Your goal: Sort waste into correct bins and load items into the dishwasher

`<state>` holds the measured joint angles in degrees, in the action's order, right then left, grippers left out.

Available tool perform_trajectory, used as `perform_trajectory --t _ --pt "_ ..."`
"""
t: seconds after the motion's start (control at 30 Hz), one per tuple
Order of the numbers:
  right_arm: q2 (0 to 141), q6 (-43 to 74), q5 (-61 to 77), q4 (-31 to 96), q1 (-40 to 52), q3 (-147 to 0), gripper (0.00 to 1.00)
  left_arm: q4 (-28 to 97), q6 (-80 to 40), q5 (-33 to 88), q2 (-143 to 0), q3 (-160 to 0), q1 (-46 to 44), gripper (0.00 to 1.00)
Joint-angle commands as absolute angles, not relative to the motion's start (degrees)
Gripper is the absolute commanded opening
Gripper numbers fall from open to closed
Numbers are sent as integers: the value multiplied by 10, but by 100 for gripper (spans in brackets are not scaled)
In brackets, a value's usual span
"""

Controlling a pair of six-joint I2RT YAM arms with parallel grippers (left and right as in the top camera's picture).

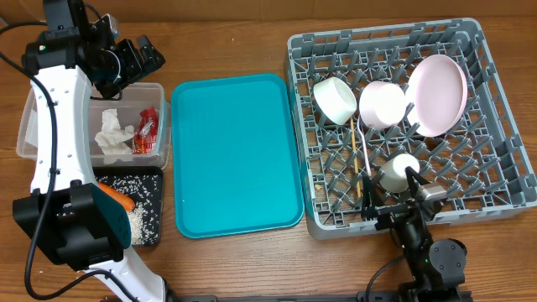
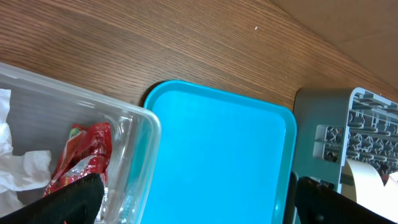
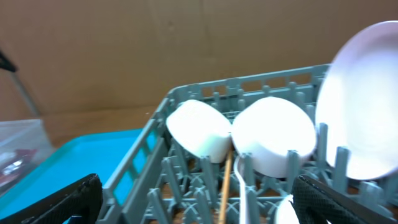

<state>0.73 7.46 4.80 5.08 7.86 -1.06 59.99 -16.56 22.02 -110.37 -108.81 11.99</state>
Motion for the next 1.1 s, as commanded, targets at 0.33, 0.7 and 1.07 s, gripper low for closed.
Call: perform_trajectory --t 0.33,0.7,1.07 --pt "2 72 9 48 53 -4 100 599 -171 218 -1094 -1100 112 100" --pt "2 26 15 48 6 -4 100 600 -171 218 -1094 -1100 112 100" --pt "2 -45 16 48 6 -4 100 600 -171 218 -1094 -1100 112 100"
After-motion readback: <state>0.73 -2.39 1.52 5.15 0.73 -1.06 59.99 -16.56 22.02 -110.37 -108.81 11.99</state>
